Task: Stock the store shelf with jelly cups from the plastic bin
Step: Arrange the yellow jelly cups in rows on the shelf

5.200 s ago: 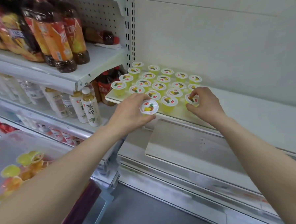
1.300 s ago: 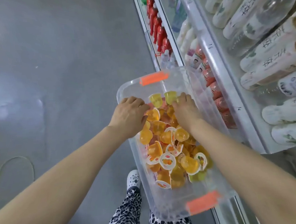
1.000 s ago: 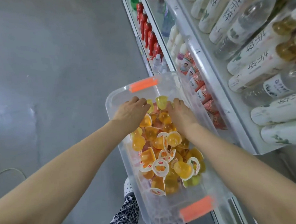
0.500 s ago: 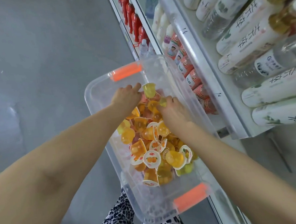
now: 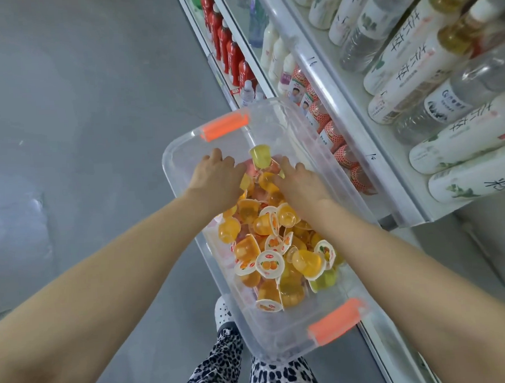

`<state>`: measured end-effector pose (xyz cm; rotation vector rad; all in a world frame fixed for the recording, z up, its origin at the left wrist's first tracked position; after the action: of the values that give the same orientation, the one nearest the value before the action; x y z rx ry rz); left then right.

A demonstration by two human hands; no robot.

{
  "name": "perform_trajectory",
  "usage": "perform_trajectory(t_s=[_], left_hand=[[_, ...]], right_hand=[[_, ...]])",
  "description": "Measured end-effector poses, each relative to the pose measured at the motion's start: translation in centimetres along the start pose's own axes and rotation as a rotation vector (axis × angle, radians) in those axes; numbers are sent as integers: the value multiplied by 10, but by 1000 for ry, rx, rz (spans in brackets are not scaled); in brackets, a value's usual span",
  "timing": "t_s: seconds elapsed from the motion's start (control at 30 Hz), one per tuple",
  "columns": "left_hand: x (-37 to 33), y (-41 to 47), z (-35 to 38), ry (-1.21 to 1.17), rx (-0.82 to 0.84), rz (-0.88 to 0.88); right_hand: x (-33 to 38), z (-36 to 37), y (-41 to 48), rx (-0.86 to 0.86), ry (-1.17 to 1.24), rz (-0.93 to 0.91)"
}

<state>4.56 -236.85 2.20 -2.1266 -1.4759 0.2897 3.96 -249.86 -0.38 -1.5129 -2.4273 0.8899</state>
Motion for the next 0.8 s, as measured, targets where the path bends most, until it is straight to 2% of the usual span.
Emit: perform_trajectory(t_s=[0.2, 0.33, 0.43, 0.63, 0.7, 0.8], left_hand=[[-4, -35, 8, -197, -26, 15], [-1, -47, 12, -229, -67, 22], [2, -51, 6, -347, -131, 15], [5, -67, -9, -555, -212, 46], [0, -78, -17, -552, -241, 92], [-11, -97, -31, -496, -280, 177]], right_hand=[[8, 10, 9, -21, -267, 6], [12, -2, 10, -34, -257, -18], [5, -7, -9, -23, -66, 2], [-13, 7, -69, -90, 749, 113], [-19, 8, -95, -141, 865, 156], [-28, -2, -140, -286, 906, 232]])
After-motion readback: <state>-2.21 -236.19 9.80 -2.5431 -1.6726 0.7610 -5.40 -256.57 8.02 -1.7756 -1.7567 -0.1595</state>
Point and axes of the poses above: each hand's wrist, its own y-axis towards the middle knuckle, its own z-axis out of the palm, x = y × z, the point moved 8 cm from there along y, towards the middle knuckle, and after that the axes turned 14 degrees about x, right-handed, at the moved point
